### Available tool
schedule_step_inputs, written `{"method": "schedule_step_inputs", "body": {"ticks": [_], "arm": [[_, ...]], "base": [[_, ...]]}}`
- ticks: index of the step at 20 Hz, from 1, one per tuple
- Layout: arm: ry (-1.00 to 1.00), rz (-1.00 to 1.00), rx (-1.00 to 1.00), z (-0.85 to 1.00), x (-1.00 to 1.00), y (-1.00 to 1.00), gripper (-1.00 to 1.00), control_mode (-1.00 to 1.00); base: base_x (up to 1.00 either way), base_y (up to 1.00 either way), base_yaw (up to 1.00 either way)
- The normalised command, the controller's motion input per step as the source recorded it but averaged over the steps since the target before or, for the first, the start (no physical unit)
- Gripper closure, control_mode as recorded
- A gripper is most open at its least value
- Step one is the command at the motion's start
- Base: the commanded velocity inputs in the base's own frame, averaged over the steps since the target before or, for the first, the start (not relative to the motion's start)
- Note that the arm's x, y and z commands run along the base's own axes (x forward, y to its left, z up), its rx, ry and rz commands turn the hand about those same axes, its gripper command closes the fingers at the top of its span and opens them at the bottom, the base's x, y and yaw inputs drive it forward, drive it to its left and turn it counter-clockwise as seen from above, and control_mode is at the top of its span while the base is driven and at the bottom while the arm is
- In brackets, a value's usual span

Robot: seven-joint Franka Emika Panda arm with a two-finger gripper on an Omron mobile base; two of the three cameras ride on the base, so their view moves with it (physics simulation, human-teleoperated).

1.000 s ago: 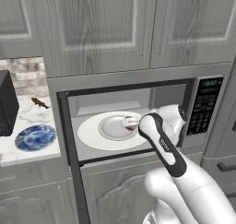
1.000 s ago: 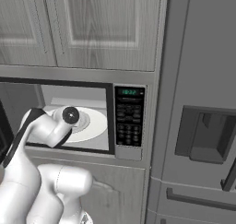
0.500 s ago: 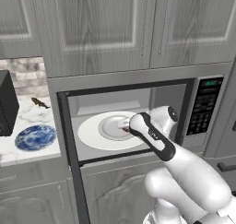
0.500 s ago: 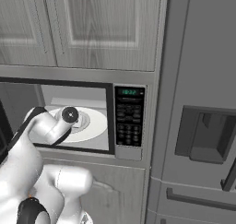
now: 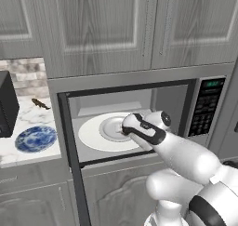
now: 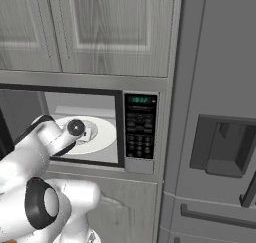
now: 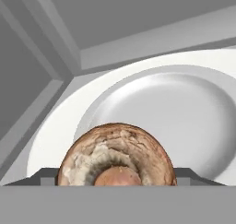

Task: Pick the mushroom from the counter and place it in the microwave.

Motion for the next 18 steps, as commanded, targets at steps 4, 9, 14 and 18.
{"method": "schedule_step_inputs", "body": {"ticks": [4,9,14,18], "arm": [[0.00,-0.02,0.00,-0.27,0.40,0.00,1.00,-1.00],[0.00,0.00,0.00,-0.02,0.32,0.00,1.00,-1.00],[0.00,0.00,0.00,-0.09,0.11,0.00,-1.00,-1.00],[0.00,0.00,0.00,-0.04,0.00,0.00,-1.00,-1.00]], "base": [[0.00,0.00,0.00],[0.00,0.00,0.00],[0.00,0.00,0.00],[0.00,0.00,0.00]]}}
